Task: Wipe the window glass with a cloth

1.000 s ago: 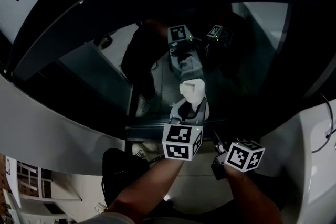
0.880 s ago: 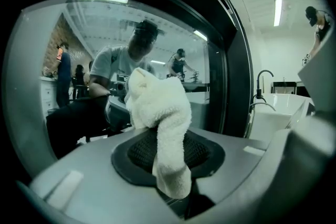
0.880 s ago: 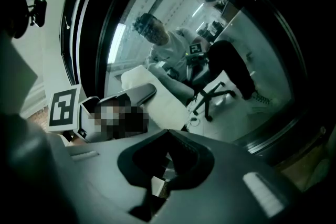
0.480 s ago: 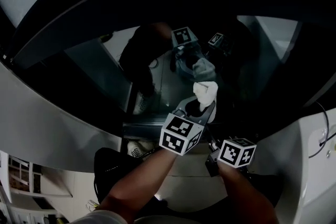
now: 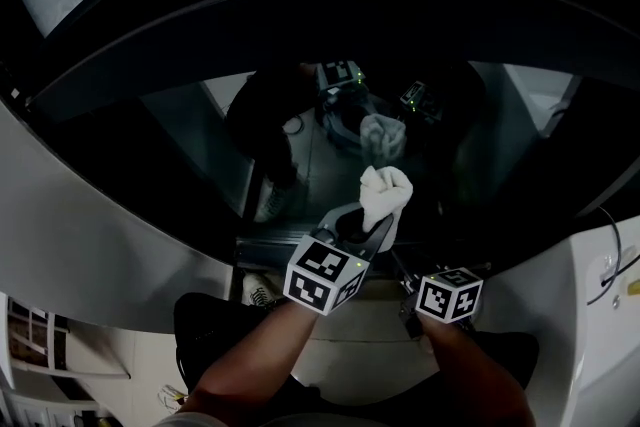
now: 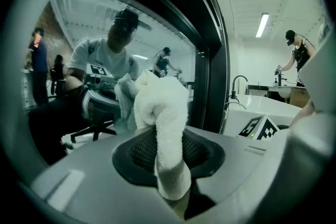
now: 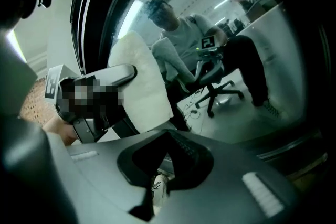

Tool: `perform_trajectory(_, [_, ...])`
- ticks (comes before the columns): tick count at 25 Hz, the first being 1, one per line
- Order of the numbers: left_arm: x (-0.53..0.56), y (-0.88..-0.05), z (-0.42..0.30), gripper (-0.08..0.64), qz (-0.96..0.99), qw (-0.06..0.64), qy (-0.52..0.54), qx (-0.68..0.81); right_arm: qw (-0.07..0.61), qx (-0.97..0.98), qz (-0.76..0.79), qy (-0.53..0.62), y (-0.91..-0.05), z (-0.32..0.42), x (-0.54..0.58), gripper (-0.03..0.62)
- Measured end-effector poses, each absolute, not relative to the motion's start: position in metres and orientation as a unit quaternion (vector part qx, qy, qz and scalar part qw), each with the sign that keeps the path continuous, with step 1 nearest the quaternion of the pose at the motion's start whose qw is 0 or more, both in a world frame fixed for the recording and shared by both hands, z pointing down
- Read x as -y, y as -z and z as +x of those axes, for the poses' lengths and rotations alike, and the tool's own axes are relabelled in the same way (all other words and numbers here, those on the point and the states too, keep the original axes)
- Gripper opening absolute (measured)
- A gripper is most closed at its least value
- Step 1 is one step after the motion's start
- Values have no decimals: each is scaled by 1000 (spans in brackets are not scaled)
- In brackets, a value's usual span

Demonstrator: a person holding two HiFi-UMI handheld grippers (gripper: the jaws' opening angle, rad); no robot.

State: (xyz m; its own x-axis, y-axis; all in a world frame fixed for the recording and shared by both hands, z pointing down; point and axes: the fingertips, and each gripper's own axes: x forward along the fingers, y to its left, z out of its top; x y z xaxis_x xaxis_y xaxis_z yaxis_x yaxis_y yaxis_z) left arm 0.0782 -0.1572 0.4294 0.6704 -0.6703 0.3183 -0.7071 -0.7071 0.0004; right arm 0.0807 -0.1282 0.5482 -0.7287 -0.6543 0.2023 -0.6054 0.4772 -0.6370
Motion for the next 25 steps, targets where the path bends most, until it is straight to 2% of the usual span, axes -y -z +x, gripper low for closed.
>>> perform_trajectory(5, [149, -419, 20, 124, 899, 85, -131, 409, 13, -873, -361, 326, -531, 38, 125, 0])
perform_trajectory(11, [139, -427, 1, 123, 889, 115, -120, 428, 8, -892, -361, 272, -519, 38, 121, 0])
perform_trajectory(15, [113, -431, -16, 123, 888, 135, -110, 427, 17, -900, -334, 279, -519, 20, 99, 0])
perform_trajectory(19, [87, -441, -26, 123, 886, 151, -113, 424, -7, -911, -317, 264, -509, 10, 78, 0])
perform_trajectory(25, [64, -418, -52, 123, 887, 128, -106, 431, -4, -913, -347, 216, -448, 17, 58, 0])
